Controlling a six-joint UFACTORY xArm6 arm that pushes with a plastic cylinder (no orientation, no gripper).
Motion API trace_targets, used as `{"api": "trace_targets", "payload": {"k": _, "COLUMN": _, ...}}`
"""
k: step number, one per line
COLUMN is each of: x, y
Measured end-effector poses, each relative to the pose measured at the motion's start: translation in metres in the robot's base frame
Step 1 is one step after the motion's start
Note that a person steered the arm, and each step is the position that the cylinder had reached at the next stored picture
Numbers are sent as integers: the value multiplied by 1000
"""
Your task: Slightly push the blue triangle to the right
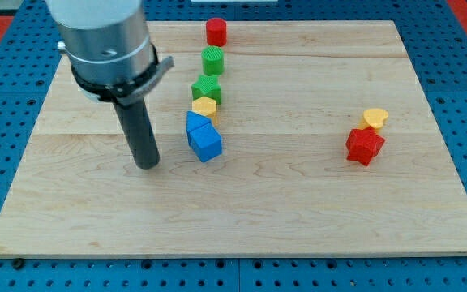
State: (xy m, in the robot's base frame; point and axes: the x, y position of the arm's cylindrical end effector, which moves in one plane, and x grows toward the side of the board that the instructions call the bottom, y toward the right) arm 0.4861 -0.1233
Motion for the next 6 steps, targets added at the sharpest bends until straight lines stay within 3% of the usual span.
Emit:
{"api": "trace_targets", "payload": {"k": 3, "x": -36, "y": 42}}
{"api": "trace_targets", "payload": {"k": 5, "x": -36, "y": 51}}
{"api": "trace_targets", "payload": {"k": 6, "x": -11, "y": 34}}
